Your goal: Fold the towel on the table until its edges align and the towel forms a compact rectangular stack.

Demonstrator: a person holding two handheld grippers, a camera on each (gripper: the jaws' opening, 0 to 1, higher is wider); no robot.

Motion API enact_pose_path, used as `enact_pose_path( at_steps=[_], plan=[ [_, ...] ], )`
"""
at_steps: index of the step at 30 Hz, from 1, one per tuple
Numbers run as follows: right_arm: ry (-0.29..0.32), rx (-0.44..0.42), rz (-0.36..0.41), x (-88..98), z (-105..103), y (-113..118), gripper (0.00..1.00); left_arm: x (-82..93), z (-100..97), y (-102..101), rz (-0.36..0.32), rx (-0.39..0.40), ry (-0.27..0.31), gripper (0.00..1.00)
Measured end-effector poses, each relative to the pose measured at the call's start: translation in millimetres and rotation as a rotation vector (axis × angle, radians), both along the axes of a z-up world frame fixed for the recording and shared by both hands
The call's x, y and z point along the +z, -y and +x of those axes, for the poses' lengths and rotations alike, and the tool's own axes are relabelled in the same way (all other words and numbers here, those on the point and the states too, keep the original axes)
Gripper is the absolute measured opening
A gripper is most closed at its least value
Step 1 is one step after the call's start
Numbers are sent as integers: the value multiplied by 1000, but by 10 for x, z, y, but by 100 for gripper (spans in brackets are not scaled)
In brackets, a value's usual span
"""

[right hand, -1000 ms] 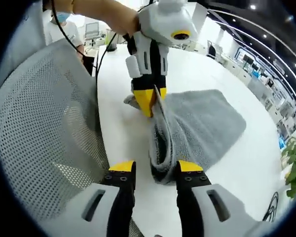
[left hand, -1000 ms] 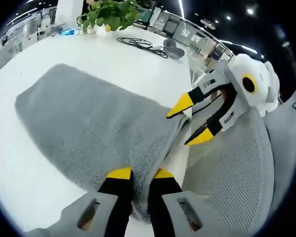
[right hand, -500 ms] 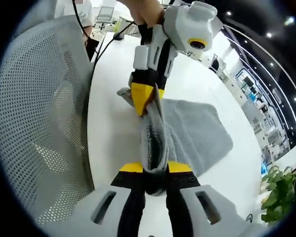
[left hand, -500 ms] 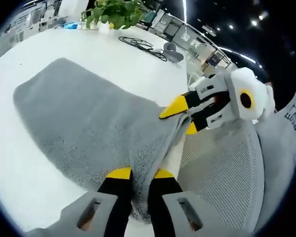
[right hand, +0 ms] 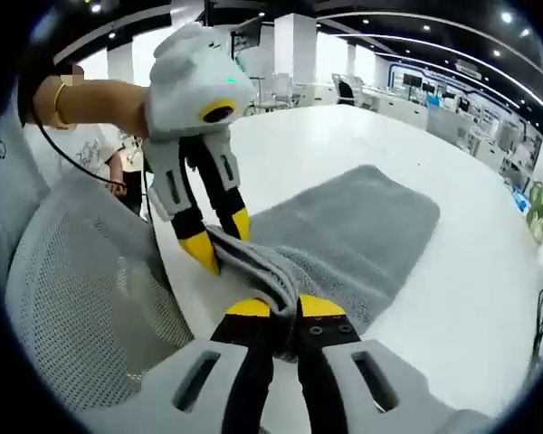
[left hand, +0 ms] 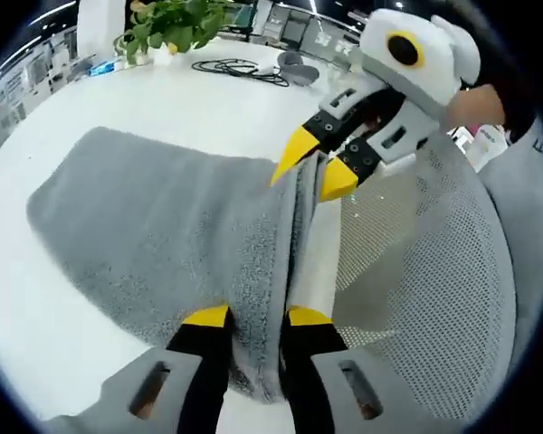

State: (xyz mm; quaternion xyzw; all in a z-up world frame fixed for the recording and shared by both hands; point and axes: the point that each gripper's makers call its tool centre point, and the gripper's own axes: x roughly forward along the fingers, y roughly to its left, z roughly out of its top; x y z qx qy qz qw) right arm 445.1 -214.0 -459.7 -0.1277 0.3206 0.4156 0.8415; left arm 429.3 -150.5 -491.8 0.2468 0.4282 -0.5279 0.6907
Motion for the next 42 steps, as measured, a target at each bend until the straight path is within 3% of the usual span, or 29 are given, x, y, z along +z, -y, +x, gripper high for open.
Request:
enact_pose_path(
  at_steps=[4,6,7,11,14,21,25,30,33,37,42],
  plan=[
    [-25,-29,11,8,25,6,6,14,-2,-26,41,2,97,30],
    [-33,-40,27,5,31,-15,5,39,0,-13,31,7,138,32],
    [-37,-51,34,24,28,-9,5,76,39,34,0,15,191,34],
    [-57,-96,69,56,57,5,5,81,32,41,13,43,248,44],
    [-71,-116,95,112,47,-22,5,55,125,5,48,48,332,44],
    [-81,-156,144,245,117,0,5,73,250,-155,122,93,435,39],
    [-83,-160,145,232,124,2,5,175,226,-195,116,104,449,24],
    [-83,-154,135,219,109,13,5,237,232,-217,107,108,473,20],
    [-67,-143,111,226,103,47,5,270,231,-198,66,104,474,14],
    [-40,-111,74,230,49,88,5,330,201,-157,10,109,435,10],
    [-21,-64,32,188,-19,94,5,267,154,-155,10,87,397,9]
  ],
)
